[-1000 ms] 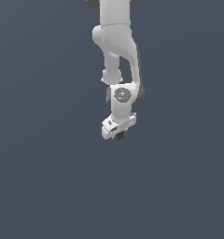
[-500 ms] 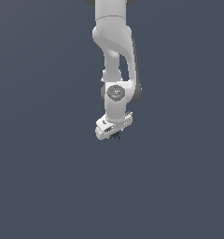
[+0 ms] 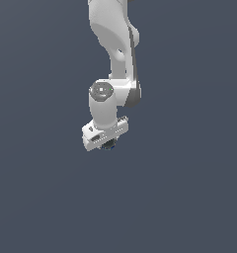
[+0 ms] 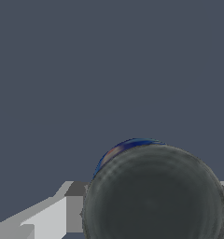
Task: Pick up the object and move it to a goal position.
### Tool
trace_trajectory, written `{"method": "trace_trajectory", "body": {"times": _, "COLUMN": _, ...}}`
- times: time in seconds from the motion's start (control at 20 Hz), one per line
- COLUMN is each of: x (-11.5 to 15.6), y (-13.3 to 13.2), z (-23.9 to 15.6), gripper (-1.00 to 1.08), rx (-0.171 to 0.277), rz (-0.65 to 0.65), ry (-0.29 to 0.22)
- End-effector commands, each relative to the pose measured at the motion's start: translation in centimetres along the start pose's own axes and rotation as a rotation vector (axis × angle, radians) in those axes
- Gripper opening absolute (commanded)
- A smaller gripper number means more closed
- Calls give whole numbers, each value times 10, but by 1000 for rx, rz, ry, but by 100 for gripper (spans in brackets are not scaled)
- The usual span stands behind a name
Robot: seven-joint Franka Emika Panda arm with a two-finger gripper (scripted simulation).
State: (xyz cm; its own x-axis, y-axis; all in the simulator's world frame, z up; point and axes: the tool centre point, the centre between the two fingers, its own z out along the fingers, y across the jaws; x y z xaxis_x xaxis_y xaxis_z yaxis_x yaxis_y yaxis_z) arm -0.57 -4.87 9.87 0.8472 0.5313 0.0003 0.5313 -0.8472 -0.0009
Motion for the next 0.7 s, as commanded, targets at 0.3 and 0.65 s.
{"method": "trace_trajectory", "body": {"times": 0.3, "x": 4, "y": 72, "z": -56, "gripper": -100, "rx": 0, "rz": -1, "ry": 1}}
{"method": "trace_trajectory", "body": {"times": 0.65, "x": 8, "y": 112, "z": -87, "gripper": -100, "rx": 0, "rz": -1, "ry": 0}}
